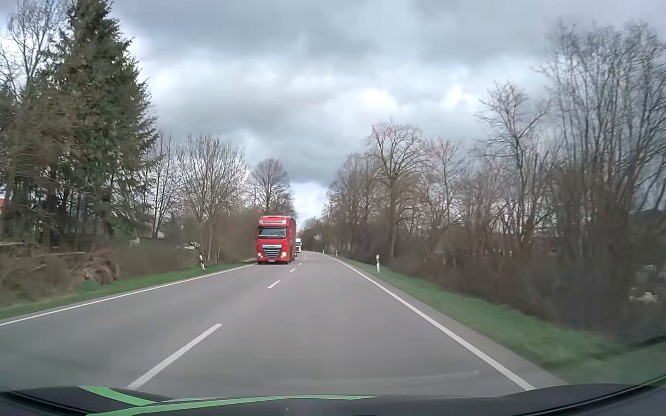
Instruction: Follow the waypoints while adhering to traffic rules and regulations
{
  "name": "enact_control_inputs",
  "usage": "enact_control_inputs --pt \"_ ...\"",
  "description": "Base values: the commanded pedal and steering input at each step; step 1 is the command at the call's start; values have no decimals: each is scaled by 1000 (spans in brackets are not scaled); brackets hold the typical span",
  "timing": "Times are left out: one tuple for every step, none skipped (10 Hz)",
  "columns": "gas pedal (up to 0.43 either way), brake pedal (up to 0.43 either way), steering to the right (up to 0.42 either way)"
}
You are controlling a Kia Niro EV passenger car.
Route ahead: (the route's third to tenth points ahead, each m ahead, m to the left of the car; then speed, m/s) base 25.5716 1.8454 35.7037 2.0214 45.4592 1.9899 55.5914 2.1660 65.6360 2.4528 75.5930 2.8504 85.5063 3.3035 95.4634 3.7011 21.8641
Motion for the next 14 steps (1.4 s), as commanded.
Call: enact_control_inputs --pt "220 0 -2" --pt "220 0 -2" --pt "220 0 -2" --pt "220 0 -2" --pt "220 0 -2" --pt "220 0 -2" --pt "220 0 -2" --pt "220 0 -2" --pt "220 0 -2" --pt "220 0 -2" --pt "220 0 -3" --pt "220 0 -3" --pt "220 0 -3" --pt "220 0 -3"
